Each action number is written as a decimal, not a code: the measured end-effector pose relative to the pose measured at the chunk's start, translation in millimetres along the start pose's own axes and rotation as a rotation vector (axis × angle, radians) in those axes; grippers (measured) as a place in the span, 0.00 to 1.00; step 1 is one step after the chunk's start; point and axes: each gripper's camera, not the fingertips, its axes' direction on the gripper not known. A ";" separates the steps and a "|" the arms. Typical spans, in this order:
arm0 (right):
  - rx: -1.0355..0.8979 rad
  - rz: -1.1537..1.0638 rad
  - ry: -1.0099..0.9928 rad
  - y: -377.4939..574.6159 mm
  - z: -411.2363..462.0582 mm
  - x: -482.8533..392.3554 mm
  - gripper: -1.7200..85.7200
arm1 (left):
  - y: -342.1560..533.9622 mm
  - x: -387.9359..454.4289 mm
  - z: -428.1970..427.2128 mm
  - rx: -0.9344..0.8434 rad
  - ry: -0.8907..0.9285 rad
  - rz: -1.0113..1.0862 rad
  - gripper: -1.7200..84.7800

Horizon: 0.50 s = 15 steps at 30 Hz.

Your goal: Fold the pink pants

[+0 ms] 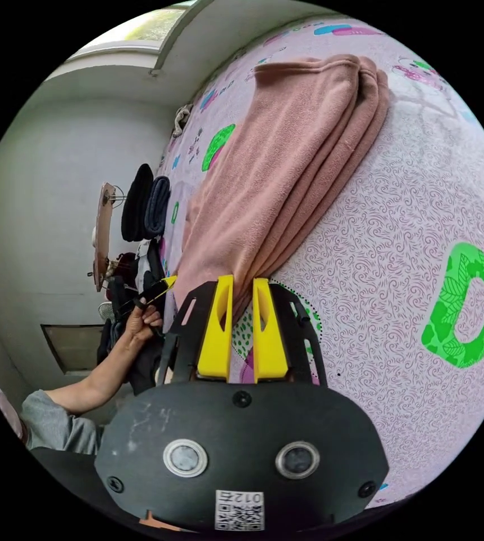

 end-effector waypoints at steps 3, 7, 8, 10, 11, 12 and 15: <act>0.010 -0.058 0.062 9.8 -2.5 11.6 0.09 | 19.1 40.8 -25.3 0.111 -0.114 0.194 0.13; 0.020 -0.108 0.070 28.4 -1.7 32.9 0.10 | 53.1 124.3 -27.4 0.104 -0.313 0.690 0.14; 0.016 -0.099 0.053 31.6 1.5 41.8 0.10 | 71.7 154.1 -14.1 0.060 -0.385 0.884 0.15; 0.009 -0.073 0.008 34.9 7.5 57.0 0.10 | 103.9 189.8 12.3 -0.030 -0.486 1.152 0.15; 0.009 -0.055 -0.026 37.0 11.3 67.0 0.10 | 123.6 206.1 27.5 -0.060 -0.540 1.280 0.16; 0.011 -0.047 -0.041 38.3 13.1 71.7 0.10 | 140.4 218.6 39.8 -0.075 -0.572 1.387 0.16; 0.010 -0.033 -0.076 45.9 23.6 91.9 0.10 | 175.4 241.2 66.6 -0.053 -0.712 1.610 0.17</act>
